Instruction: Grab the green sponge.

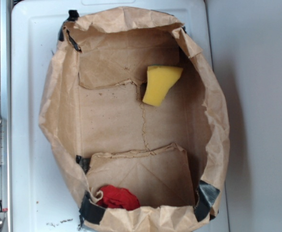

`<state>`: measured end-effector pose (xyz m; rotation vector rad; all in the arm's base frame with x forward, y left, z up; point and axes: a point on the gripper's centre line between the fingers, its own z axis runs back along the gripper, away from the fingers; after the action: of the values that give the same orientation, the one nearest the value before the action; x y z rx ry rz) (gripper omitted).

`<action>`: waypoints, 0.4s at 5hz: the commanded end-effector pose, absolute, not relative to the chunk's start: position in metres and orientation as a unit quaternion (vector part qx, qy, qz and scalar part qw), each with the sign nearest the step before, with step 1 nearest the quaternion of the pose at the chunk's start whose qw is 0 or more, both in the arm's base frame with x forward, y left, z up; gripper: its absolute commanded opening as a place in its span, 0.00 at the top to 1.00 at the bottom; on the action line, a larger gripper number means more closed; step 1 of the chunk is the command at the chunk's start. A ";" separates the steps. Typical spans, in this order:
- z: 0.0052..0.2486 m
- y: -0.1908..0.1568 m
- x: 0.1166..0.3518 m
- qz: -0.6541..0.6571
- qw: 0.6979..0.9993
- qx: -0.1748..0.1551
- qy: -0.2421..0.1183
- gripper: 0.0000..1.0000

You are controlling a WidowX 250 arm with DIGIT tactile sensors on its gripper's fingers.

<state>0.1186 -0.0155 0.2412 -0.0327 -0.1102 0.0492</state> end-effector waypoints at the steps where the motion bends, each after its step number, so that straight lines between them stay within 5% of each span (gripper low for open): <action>1: 0.241 -0.015 0.119 0.025 0.998 -0.016 -0.055 0.00; 2: 0.236 -0.022 0.146 0.053 0.996 -0.028 -0.068 0.00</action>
<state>0.1401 -0.0193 0.2289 -0.0474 -0.1120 0.1090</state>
